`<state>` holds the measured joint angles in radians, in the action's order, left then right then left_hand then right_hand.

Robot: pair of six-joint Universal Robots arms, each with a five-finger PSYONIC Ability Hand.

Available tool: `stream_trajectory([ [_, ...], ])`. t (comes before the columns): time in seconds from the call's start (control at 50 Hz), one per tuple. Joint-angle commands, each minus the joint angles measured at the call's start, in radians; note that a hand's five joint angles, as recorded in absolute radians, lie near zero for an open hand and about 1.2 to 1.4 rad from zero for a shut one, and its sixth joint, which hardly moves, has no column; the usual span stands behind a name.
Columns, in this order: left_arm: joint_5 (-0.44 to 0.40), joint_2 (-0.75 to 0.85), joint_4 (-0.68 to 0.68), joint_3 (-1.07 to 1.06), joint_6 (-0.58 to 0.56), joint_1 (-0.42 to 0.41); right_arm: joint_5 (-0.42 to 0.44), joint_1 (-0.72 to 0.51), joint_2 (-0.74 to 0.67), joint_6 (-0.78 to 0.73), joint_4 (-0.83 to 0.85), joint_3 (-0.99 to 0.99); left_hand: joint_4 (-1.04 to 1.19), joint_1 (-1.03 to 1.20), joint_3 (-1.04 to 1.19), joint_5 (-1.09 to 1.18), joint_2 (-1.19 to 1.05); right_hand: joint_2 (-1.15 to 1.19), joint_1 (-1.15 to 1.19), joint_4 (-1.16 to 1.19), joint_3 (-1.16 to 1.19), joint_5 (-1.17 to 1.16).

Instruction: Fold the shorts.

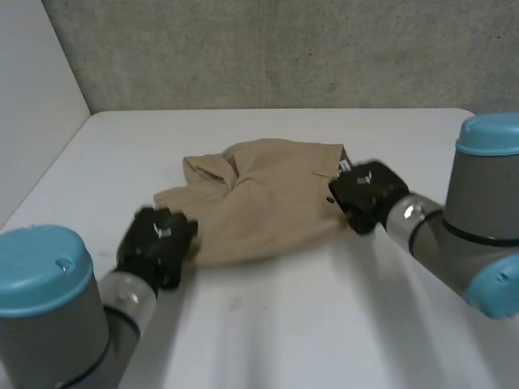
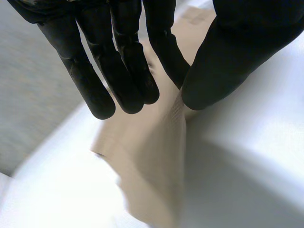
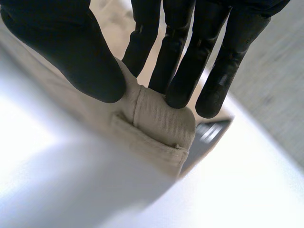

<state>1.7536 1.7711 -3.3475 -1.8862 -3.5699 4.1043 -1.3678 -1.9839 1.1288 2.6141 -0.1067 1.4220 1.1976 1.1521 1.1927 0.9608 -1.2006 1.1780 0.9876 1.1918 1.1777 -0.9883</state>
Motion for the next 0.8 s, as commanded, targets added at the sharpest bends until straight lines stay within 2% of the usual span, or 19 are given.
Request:
stream_trajectory([
  [0.02,-0.002,-0.016,0.102,-0.039,0.003,-0.032,0.015,0.045,0.062,-0.042,-0.117,0.17,0.199,0.244,0.204,0.261,-0.196,0.218,0.409,0.204,0.219,-0.233],
  [0.04,-0.002,-0.013,0.091,-0.04,0.003,-0.03,0.021,0.045,0.062,-0.039,-0.102,0.188,0.199,0.244,0.204,0.261,-0.196,0.218,0.409,0.204,0.219,-0.233],
  [0.14,-0.002,-0.009,0.005,-0.062,0.002,0.02,0.029,0.051,0.062,-0.005,0.057,0.285,-0.39,-0.344,-0.385,-0.328,0.393,0.218,0.409,0.204,0.219,-0.233],
  [0.2,-0.002,-0.006,-0.024,-0.071,0.002,0.051,0.024,0.068,0.062,0.053,0.134,0.314,-0.4,-0.354,-0.395,-0.338,0.403,0.218,0.409,0.204,0.219,-0.233],
  [0.36,-0.028,-0.001,-0.044,-0.113,0.002,0.088,0.029,0.08,0.062,0.173,0.157,0.324,-0.403,-0.357,-0.398,-0.341,0.406,0.218,0.409,0.204,0.219,-0.233],
  [0.52,-0.062,-0.03,-0.038,-0.185,0.006,0.103,0.029,0.091,0.062,0.193,0.165,0.33,-0.406,-0.36,-0.401,-0.343,0.409,0.218,0.409,0.204,0.219,-0.233],
  [0.68,-0.069,-0.021,-0.041,-0.218,0.026,0.108,0.029,0.083,0.062,0.202,0.17,0.331,-0.684,-0.639,-0.679,-0.622,0.687,0.218,0.409,0.204,0.219,-0.233],
  [0.8,-0.071,-0.019,-0.058,-0.231,0.028,0.119,0.029,0.086,0.062,0.202,0.171,0.333,-0.67,-0.625,-0.665,-0.608,0.673,0.218,0.409,0.204,0.219,-0.233],
])
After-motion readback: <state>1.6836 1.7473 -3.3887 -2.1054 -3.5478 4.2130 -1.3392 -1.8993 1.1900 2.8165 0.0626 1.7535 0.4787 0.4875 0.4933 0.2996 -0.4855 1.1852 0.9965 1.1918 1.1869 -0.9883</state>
